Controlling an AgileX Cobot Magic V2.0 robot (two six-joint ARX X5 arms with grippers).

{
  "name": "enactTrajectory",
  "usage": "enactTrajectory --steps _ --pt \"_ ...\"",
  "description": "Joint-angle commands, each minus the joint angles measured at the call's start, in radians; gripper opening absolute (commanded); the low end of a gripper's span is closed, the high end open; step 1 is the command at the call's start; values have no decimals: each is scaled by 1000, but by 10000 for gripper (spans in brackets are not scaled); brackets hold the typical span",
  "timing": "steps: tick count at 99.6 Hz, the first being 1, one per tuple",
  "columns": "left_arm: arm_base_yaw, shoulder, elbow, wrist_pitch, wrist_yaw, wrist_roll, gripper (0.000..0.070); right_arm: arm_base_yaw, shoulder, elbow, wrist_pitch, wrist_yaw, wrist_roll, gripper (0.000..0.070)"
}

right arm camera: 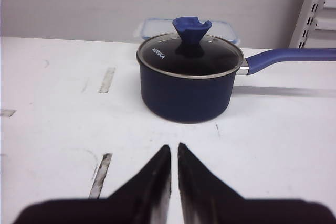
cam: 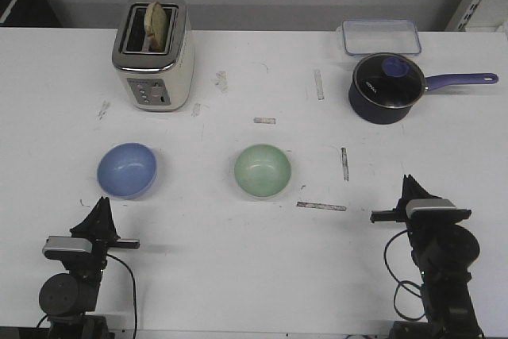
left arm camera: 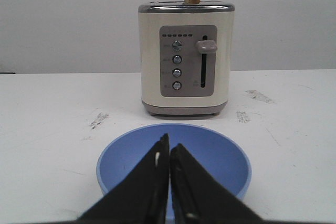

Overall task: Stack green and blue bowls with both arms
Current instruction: 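Release the green bowl and retract the right gripper to rest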

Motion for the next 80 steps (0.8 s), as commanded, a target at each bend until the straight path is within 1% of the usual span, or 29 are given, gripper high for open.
enactTrajectory --steps 1,18,35,54,67,72,80 --pt "0 -2 -21 11 2 2 1 6 -48 -27 8 -2 11 13" --pt "0 -2 -21 11 2 2 1 13 -175 -50 -51 0 11 13" --pt "0 -2 -21 11 2 2 1 13 -251 -50 -56 -1 12 13" --pt "0 -2 -21 11 2 2 1 13 -301 -50 -57 0 75 12" --pt "0 -2 -21 11 2 2 1 13 -302 -50 -57 2 82 11" --pt "0 -2 -21 11 2 2 1 13 -302 -50 -56 13 82 10" --pt "0 -2 -21 11 2 2 1 13 -302 -50 -55 59 81 10"
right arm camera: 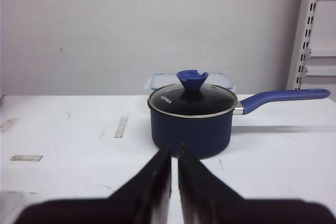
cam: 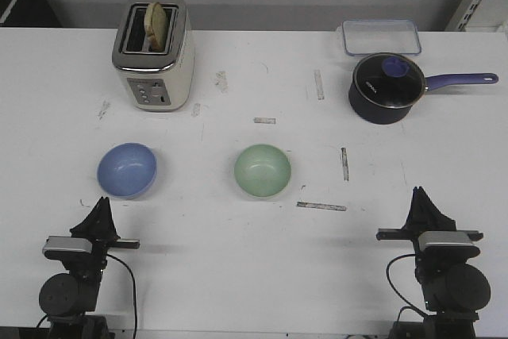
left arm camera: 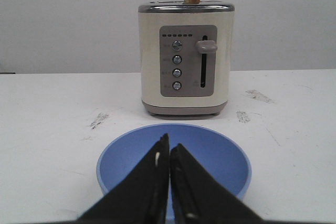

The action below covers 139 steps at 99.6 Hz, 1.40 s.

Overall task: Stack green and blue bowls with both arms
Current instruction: 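Release the green bowl and retract the right gripper to rest, then move the left gripper to the blue bowl and grip its rim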

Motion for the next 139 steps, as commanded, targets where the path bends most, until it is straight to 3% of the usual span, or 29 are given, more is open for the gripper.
enactTrajectory --steps 1,72,92,100,113,124,139 --pt "0 -2 -21 11 2 2 1 1 2 3 13 34 16 10" --pt "0 2 41 -31 2 -7 1 1 2 3 43 48 15 10" --pt "0 56 152 -88 2 -209 1 1 2 3 44 48 15 10" --pt "0 91 193 -99 2 -241 1 1 2 3 44 48 15 10" --pt "0 152 251 -103 3 -224 2 1 2 3 44 48 15 10" --pt "0 207 290 -115 3 -163 2 1 2 3 44 48 15 10" --pt "0 303 364 -232 3 -125 4 1 2 3 44 48 15 10"
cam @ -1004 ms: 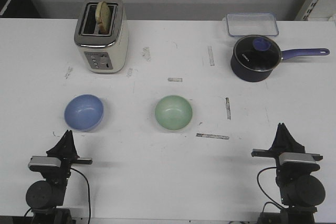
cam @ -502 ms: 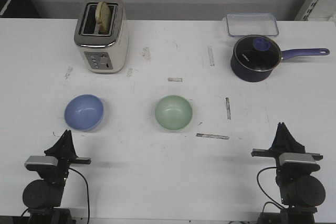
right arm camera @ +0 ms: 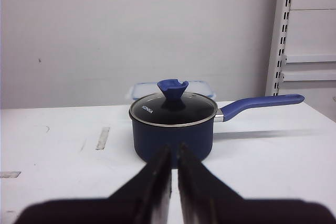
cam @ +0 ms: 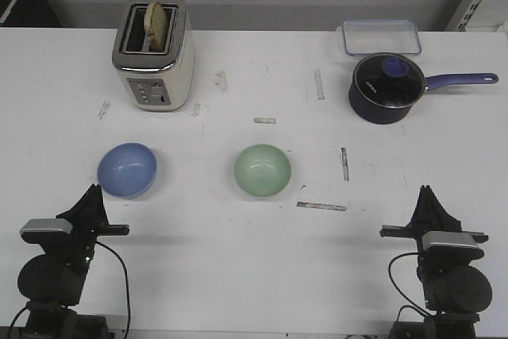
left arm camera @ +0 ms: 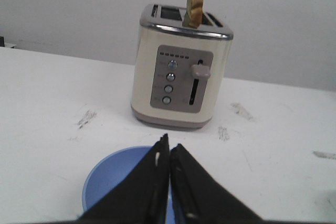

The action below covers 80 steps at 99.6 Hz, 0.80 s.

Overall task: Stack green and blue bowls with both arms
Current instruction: 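Move the left gripper to the blue bowl and grip its rim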

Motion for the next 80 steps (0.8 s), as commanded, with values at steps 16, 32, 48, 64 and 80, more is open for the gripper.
enactTrajectory --steps 16,32,48,64,80 --pt "0 149 97 -128 2 32 3 1 2 3 13 0 13 10" --pt "0 259 165 -163 3 29 3 1 2 3 13 0 13 10" --pt "0 348 220 -156 2 29 3 1 2 3 13 0 13 10" --pt "0 462 310 -172 3 29 3 1 2 3 13 0 13 10" --pt "2 598 437 -205 2 29 3 1 2 3 13 0 13 10"
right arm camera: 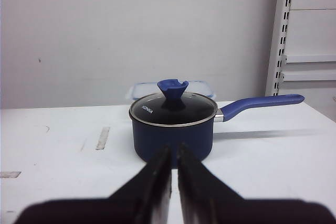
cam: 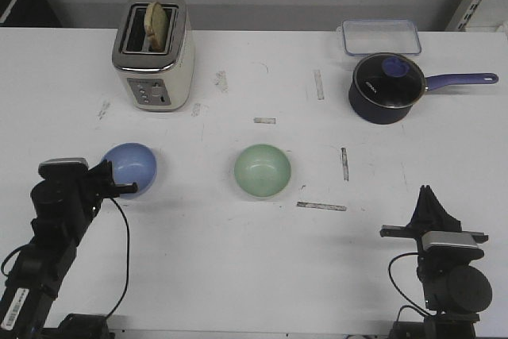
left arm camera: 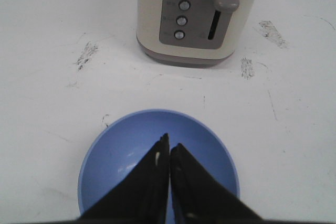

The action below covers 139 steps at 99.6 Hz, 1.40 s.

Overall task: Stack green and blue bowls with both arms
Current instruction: 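Move the left gripper to the blue bowl and grip its rim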

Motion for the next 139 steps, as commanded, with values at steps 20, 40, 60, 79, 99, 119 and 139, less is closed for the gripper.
enactTrajectory --steps 20,40,60,79,99,119,139 --pt "2 188 235 -153 2 -46 3 1 2 3 13 0 13 10" --pt "11 302 362 -295 5 -52 3 1 2 3 13 0 13 10" --pt "94 351 382 -367 124 -83 3 1 2 3 13 0 13 10" --pt "231 408 382 -423 249 -108 7 1 2 3 13 0 13 10" --pt "329 463 382 -480 339 -130 318 1 2 3 13 0 13 10" --pt "381 510 382 -480 335 -124 382 1 2 3 13 0 13 10" --pt "377 589 382 -489 335 -122 379 1 2 3 13 0 13 10"
